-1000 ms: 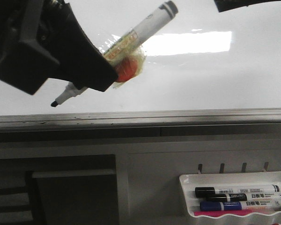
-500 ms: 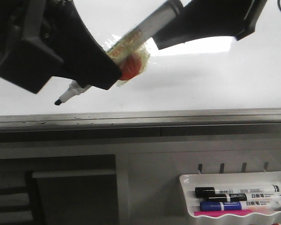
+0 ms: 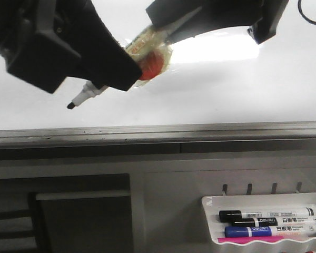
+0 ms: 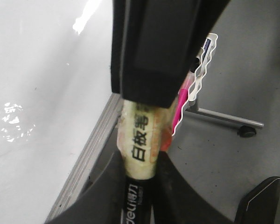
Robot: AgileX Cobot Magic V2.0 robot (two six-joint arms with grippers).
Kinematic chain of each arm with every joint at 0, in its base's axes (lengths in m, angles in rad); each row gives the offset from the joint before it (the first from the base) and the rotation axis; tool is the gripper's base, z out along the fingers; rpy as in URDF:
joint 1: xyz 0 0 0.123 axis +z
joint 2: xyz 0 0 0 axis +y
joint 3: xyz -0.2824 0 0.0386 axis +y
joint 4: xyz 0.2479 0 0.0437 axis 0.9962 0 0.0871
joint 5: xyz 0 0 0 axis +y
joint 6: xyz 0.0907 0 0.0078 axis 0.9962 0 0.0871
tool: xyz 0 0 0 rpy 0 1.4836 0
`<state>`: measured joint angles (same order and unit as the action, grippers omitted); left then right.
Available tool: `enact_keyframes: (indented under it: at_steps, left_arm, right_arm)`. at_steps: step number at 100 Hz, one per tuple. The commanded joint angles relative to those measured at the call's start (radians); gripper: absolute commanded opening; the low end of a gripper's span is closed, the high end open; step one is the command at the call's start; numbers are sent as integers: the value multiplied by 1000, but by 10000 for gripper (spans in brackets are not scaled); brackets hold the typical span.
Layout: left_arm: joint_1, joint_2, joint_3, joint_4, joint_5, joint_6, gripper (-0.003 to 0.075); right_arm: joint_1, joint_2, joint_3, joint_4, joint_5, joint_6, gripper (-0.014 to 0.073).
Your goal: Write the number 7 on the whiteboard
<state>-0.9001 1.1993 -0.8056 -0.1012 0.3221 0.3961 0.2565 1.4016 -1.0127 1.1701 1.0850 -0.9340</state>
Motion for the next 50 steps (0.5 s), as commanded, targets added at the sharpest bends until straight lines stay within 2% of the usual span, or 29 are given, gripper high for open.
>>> enact_keyframes:
  at_steps: [1,7,14,24,29,36,50]
  left_arm:
    - [-6,-24,-30,-5,-109,-4,-7]
    - [-6,-24,-30,-5,-111,-4,43]
    - [-6,-24,-30,-5,-116,-5,162]
    - [-6,-29,-30,-19,-134,-7,417]
    - [-4,-39,-30,-31,-150,-7,516]
    - [4,-60,-30,-34,-163,-9,555]
    - [64,-138,-30,-79,-172,-9,543]
  right_arm:
    - [0,-24,-30,62,55,-17,-64]
    - [0,-24,-30,56,58,-17,-64]
    - [0,-24,-30,51,58,-19,-64]
    - [0,-24,-30,49,58,-19,-64]
    - [0,-24,-30,49,58,-19,-64]
    - [0,-26,-30,47,49,-19,-64]
    - [0,-53,-16,49,30,-33,-63]
